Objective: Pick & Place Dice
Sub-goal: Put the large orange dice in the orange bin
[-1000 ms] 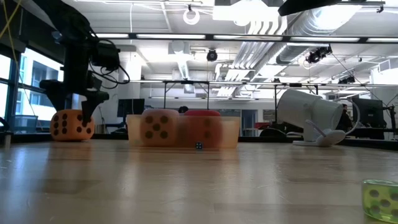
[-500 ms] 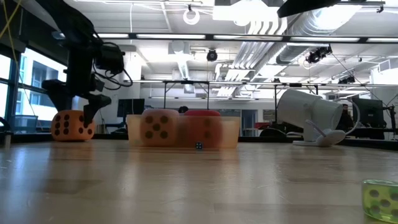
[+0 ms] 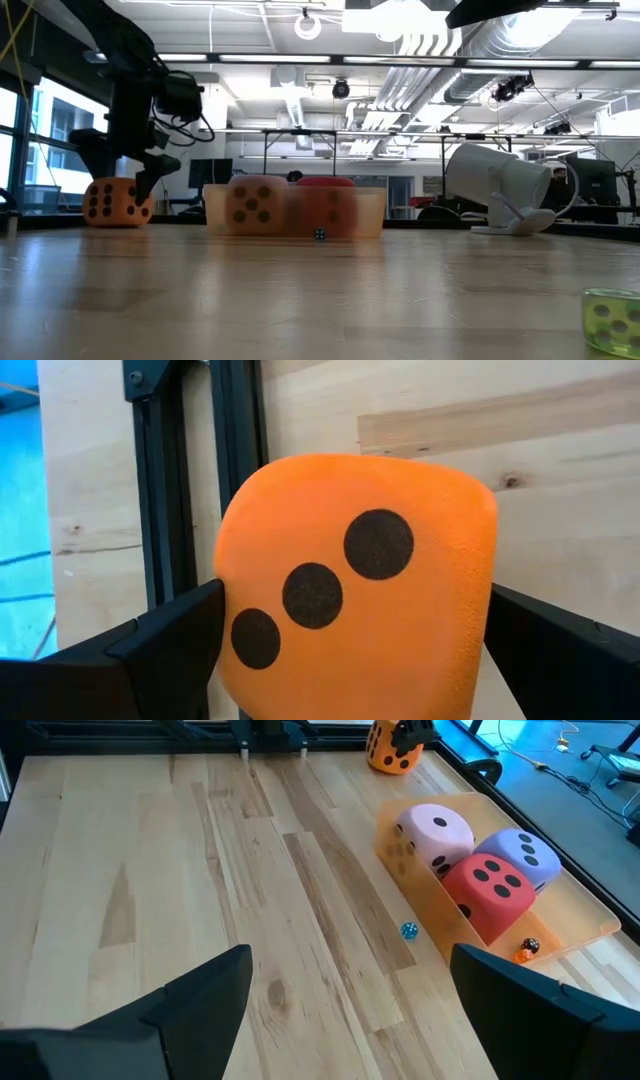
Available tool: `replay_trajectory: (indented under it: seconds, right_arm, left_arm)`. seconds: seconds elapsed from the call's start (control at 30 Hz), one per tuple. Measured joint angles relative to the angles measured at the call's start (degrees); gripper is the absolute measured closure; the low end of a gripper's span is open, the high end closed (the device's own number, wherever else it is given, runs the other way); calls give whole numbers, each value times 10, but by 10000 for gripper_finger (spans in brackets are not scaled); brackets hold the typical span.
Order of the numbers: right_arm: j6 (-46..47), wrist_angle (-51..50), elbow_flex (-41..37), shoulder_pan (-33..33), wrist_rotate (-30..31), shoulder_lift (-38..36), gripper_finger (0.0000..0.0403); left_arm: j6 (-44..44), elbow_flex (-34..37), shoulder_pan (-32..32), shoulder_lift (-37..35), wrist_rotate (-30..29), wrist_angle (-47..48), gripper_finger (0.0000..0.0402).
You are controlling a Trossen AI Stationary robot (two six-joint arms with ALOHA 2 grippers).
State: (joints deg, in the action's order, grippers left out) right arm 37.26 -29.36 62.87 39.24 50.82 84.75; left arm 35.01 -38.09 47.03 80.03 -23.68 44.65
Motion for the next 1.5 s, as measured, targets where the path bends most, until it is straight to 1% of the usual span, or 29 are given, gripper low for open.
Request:
replay_trajectory:
  seconds: [0.17,0.27,0.43,0.63,0.8,1.07,1.2,1.33,1.5]
  right_arm:
    - [0,0,0,0,0,0,69]
    - [0,0,0,0,0,0,69]
    - [0,0,0,0,0,0,69]
    - [0,0,0,0,0,0,69]
    - [0,0,0,0,0,0,69]
    - [0,0,0,0,-3,0,69]
    - [0,0,0,0,-3,0,69]
    - [0,0,0,0,-3,0,69]
    - [0,0,0,0,-3,0,69]
  left_arm:
    - [58,1,-13,4,-46,8,5]
    - [60,1,-21,4,-48,6,5]
    - [70,5,-38,7,-74,1,5]
    - [126,9,-73,11,-140,0,5]
    - [128,13,-84,12,-161,0,5]
    - [133,64,-88,9,-215,-34,5]
    - [133,70,-98,9,-239,-43,5]
    - [127,75,-109,10,-252,-66,5]
    - [113,75,-102,10,-252,-83,5]
